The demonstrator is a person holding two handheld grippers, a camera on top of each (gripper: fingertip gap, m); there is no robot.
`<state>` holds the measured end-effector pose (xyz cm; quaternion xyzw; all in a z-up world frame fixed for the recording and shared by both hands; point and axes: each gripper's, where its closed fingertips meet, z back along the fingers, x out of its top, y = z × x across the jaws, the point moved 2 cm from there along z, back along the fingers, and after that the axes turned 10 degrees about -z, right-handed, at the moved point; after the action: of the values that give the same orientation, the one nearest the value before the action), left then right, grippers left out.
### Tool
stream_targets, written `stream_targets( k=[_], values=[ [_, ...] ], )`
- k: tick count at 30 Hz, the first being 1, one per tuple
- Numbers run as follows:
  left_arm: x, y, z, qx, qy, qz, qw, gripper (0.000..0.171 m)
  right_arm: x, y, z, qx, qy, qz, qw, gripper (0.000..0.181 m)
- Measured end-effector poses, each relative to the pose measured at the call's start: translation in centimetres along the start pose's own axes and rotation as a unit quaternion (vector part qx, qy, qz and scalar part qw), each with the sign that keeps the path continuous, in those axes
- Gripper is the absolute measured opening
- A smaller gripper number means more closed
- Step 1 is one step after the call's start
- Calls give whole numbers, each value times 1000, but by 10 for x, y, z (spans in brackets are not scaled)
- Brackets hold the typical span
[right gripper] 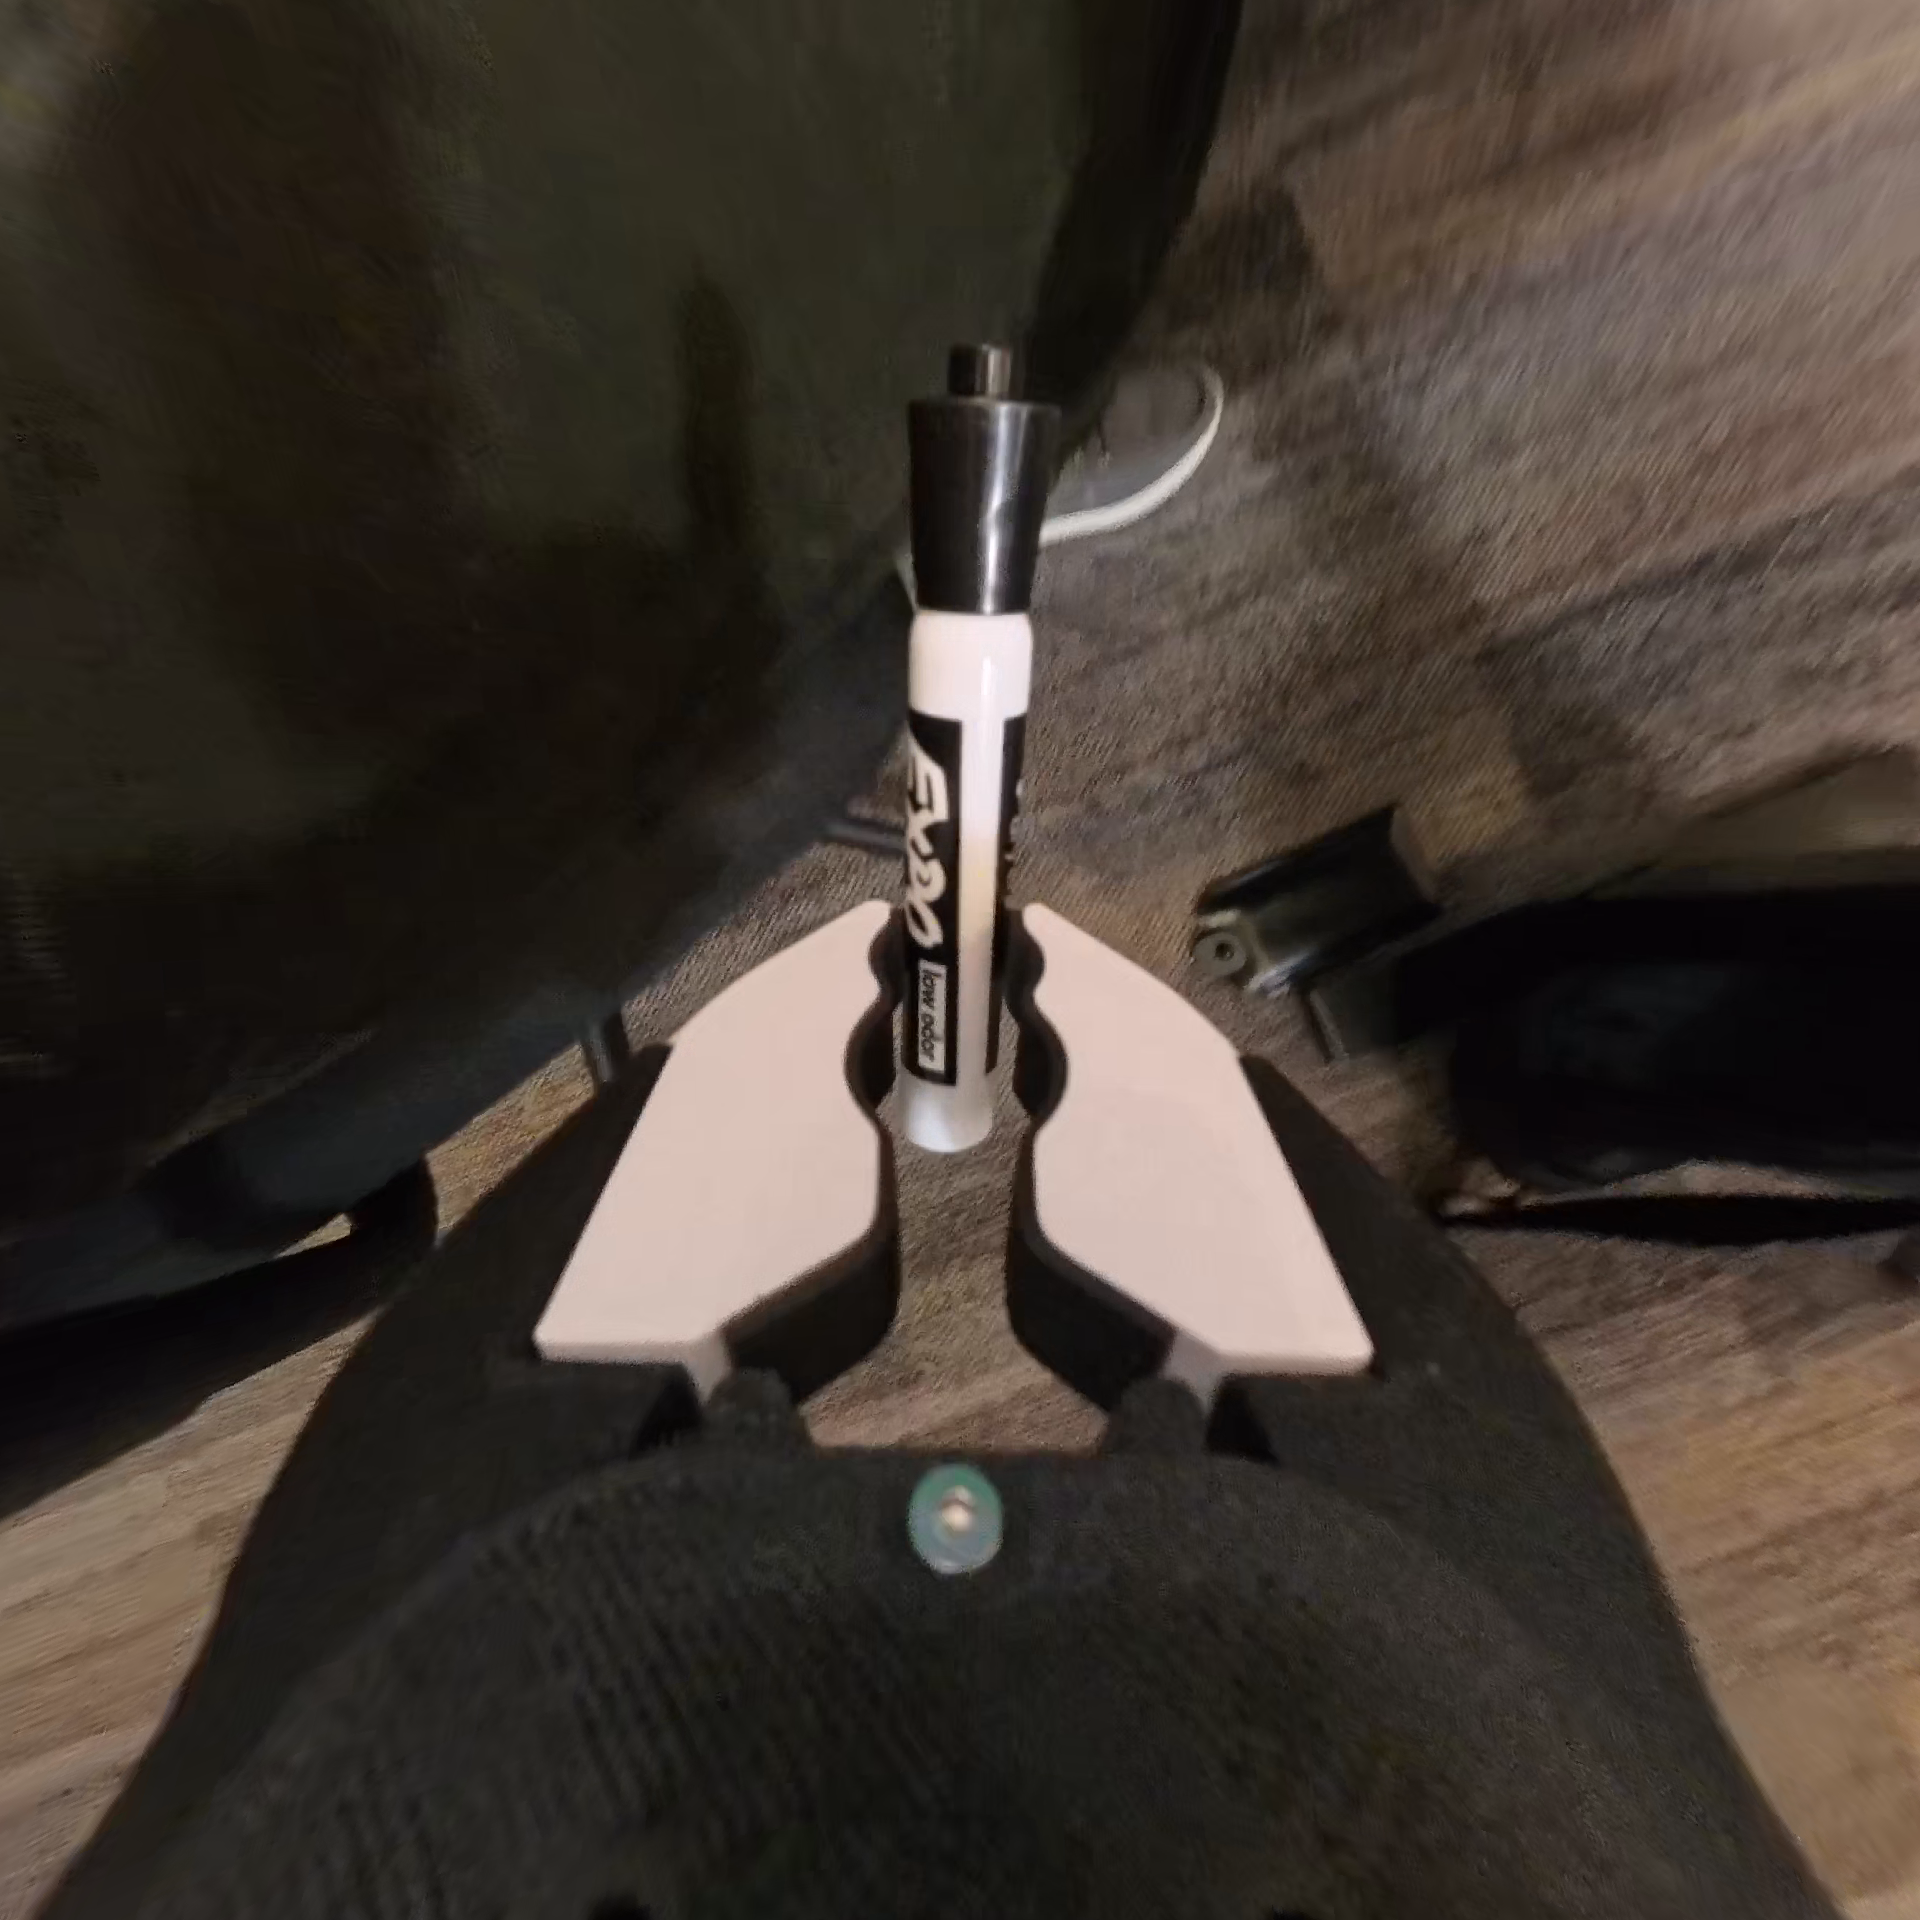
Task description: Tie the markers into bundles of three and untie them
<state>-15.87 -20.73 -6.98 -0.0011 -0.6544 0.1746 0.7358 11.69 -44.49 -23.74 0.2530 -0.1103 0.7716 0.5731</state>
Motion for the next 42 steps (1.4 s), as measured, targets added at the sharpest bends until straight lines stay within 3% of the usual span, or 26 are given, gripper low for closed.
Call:
stream_targets(
  k=[5, 9, 12, 15, 17, 23, 27, 29, 33, 37, 42],
  values=[
    [6, 4, 14, 16, -17, 2, 1000, 71, 127, 38, 65, -6, -127, 102, 987, 19],
    [2, 12, 19, 24, -10, 10, 1000, 73, 236, 68, 77, 53, -285, 83, 953, 18],
    [-4, 25, 25, 45, 0, 9, 999, 72, 304, 74, 66, 128, -392, 26, 911, 18],
    [-12, 46, 22, 75, 15, 2, 997, 70, 367, 50, 58, 214, -482, -43, 849, 19],
    [-15, 60, 13, 86, 20, 0, 996, 69, 396, 28, 42, 273, -500, -92, 817, 19],
    [-1, 102, -49, 73, 11, 21, 997, 67, 417, 3, -17, 339, -471, -173, 796, 18],
    [13, 91, -104, -61, 34, 81, 994, 63, 434, 4, -12, 343, -465, -167, 799, 19],
    [28, 89, -123, -71, 9, 84, 994, 60, 445, 7, 1, 339, -471, -159, 799, 19],
    [73, 82, -145, -99, -52, 29, 993, 47, 453, 2, 13, 308, -493, -142, 801, 19],
    [68, 76, -174, -102, -6, -84, 991, 44, 449, -13, 13, 293, -483, -114, 817, 18],
    [63, 72, -186, -92, 1, -106, 990, 38, 441, -16, 5, 303, -470, -97, 823, 18]
  ],
)
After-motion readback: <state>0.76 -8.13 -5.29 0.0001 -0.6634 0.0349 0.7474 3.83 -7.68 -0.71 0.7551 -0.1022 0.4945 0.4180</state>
